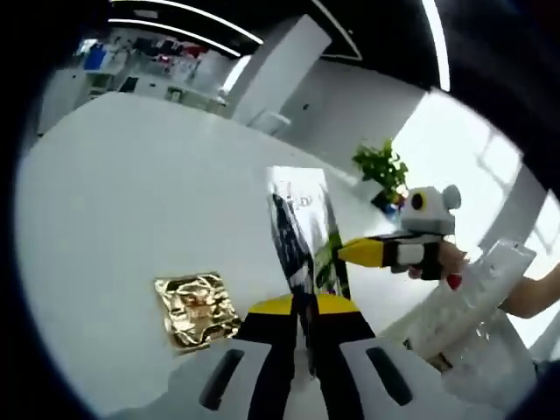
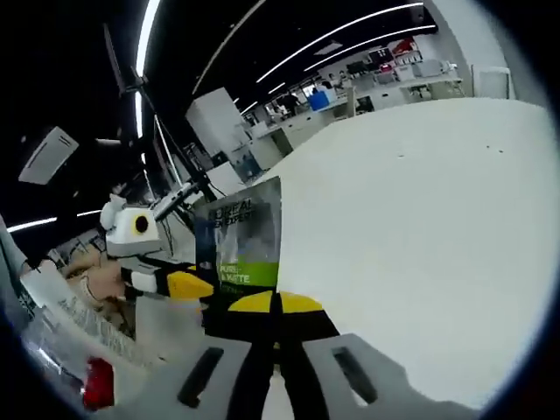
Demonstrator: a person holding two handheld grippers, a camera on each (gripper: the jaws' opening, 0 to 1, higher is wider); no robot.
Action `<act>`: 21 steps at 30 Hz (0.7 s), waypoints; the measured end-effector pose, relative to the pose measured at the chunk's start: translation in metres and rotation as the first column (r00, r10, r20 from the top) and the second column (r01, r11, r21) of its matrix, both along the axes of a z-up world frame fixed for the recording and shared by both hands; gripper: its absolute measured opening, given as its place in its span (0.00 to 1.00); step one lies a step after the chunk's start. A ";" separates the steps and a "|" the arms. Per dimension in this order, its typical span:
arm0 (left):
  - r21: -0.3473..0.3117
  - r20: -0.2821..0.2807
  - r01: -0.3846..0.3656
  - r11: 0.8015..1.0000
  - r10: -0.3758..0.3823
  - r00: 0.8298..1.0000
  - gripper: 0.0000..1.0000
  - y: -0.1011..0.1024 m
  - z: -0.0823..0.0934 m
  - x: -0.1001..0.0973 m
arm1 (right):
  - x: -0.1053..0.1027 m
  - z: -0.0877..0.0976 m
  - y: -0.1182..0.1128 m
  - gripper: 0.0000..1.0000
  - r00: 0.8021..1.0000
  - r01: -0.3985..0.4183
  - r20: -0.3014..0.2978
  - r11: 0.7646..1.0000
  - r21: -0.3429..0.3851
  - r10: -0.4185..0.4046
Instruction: Arrange the skincare products in the storage area until every visible bottle or jar stands upright without overlapping.
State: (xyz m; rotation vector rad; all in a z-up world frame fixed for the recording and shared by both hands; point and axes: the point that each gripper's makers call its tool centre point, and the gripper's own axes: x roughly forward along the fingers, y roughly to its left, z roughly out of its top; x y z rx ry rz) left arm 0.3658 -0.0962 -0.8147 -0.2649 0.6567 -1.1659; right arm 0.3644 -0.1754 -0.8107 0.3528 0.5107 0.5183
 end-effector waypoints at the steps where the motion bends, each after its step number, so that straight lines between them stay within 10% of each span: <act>1: -0.012 0.016 0.010 1.000 -0.010 1.000 0.00 0.001 0.010 0.000 | 0.001 0.005 -0.002 0.01 1.000 0.001 0.014 1.000 0.004 -0.001; 5: 0.007 0.164 0.027 1.000 -0.028 0.986 0.00 0.006 0.041 0.003 | 0.000 0.027 0.005 0.01 0.999 -0.006 0.053 1.000 -0.003 0.006; 10: -0.013 0.211 0.037 0.999 -0.034 0.977 0.00 0.011 0.072 0.001 | 0.000 0.057 0.011 0.01 0.991 -0.012 0.131 0.999 -0.037 0.016; 21: -0.069 0.195 0.009 0.998 0.004 0.981 0.00 0.033 0.116 -0.003 | -0.021 0.111 0.016 0.05 0.963 0.030 0.268 0.990 -0.140 0.008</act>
